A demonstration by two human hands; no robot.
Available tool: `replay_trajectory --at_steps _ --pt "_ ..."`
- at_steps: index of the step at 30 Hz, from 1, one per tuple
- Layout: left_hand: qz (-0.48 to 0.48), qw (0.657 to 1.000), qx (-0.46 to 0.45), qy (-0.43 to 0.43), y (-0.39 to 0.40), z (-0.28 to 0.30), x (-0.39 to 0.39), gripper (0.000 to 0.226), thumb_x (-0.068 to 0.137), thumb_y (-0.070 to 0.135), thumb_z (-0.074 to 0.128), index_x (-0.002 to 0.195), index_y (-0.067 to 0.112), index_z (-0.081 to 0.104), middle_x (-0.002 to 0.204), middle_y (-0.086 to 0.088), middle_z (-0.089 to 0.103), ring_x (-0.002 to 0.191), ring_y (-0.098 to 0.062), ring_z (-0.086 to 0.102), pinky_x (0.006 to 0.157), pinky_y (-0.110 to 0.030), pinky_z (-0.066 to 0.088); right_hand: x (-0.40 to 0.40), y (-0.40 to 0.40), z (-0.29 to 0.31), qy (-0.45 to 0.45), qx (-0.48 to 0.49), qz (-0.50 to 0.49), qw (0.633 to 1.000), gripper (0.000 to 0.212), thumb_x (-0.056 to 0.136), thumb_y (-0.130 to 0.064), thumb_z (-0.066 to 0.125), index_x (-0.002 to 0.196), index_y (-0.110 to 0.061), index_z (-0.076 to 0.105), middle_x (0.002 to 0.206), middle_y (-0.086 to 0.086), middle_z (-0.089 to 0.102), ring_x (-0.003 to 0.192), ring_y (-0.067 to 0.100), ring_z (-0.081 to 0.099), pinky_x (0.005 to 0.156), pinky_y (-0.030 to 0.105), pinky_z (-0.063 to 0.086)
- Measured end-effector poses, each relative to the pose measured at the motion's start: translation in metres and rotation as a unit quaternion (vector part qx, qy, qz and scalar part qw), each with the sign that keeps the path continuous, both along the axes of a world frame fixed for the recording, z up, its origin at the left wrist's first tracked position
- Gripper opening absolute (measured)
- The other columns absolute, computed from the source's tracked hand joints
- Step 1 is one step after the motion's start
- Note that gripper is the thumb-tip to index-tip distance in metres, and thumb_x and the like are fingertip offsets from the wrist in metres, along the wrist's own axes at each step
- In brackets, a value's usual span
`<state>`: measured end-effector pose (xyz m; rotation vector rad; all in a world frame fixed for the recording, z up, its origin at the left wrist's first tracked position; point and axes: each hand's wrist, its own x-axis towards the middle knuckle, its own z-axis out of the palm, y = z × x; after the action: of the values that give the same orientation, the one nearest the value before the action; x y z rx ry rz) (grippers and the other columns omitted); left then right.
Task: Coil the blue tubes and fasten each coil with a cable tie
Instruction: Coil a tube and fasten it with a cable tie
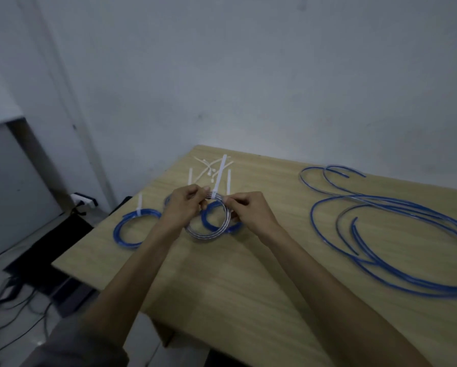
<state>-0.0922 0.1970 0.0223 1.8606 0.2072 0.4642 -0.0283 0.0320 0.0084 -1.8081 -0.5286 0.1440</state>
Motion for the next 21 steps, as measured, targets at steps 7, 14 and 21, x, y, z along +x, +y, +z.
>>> replay_trajectory --at_steps 7,14,21 --pt "0.048 0.966 0.255 0.024 0.044 -0.022 -0.023 0.031 0.098 0.024 0.063 0.071 0.012 0.071 0.059 -0.002 0.058 0.058 -0.013 0.051 0.057 -0.033 0.034 -0.030 0.031 -0.009 -0.037 -0.047 -0.001 0.998 0.017 0.092 -0.021 0.071 0.098 -0.008 0.081 0.081 0.003 0.075 0.066 0.004 0.063 0.069 0.020 0.055" --pt "0.099 0.904 0.405 0.094 0.042 -0.027 -0.025 0.032 0.097 0.027 0.060 0.068 0.016 0.067 0.069 -0.003 0.049 0.073 -0.030 0.054 0.060 -0.035 0.037 -0.046 0.037 -0.017 -0.111 -0.144 -0.002 0.983 0.018 0.096 -0.027 0.067 0.100 -0.016 0.081 0.085 -0.002 0.076 0.070 0.006 0.064 0.065 0.020 0.046" --pt "0.069 0.929 0.364 0.014 0.007 -0.002 -0.023 0.018 0.099 0.016 0.058 0.089 0.009 0.072 0.080 -0.002 0.051 0.074 -0.019 0.050 0.067 -0.032 0.036 -0.050 0.015 -0.006 -0.219 -0.239 -0.050 0.945 0.028 0.098 -0.027 0.055 0.084 -0.012 0.074 0.082 0.004 0.067 0.077 0.022 0.062 0.066 0.034 0.046"
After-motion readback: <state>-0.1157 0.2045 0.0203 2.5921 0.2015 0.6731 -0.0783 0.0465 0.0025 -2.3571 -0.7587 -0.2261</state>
